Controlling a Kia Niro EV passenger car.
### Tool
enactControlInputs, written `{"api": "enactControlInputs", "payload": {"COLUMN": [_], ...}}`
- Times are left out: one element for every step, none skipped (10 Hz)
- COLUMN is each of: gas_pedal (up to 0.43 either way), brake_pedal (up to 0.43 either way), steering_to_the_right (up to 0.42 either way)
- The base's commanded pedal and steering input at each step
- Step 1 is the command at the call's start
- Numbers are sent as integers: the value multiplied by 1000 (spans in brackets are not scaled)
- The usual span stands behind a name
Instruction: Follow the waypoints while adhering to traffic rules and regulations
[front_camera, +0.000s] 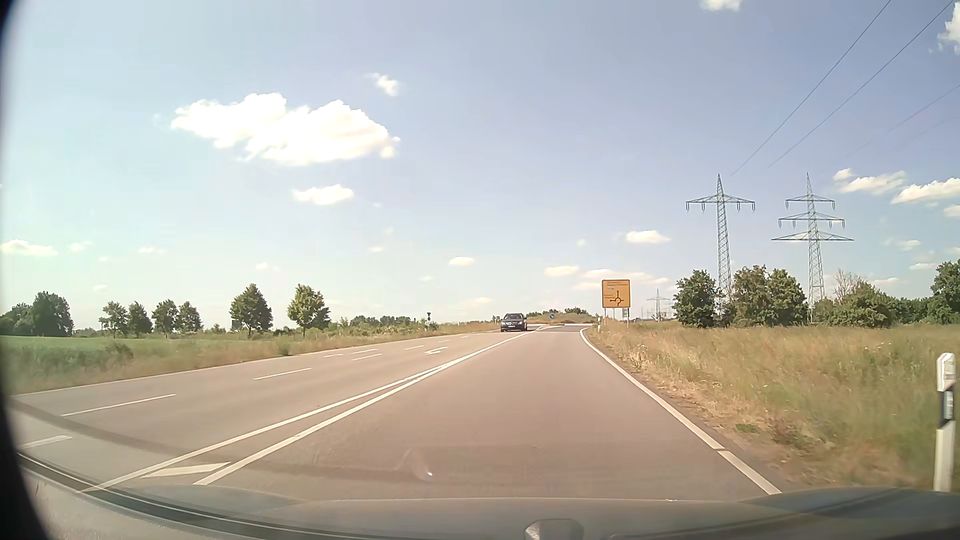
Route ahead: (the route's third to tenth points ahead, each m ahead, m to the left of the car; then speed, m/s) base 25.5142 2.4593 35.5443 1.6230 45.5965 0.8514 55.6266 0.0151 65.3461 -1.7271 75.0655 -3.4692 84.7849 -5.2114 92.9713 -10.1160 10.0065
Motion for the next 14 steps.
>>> {"api": "enactControlInputs", "payload": {"gas_pedal": [287,287,287,287,287,287,287,287,287,287,287,287,287,287], "brake_pedal": [30,30,30,30,30,30,30,30,30,30,30,30,30,30], "steering_to_the_right": [22,22,22,22,22,21,22,21,20,19,19,19,18,18]}}
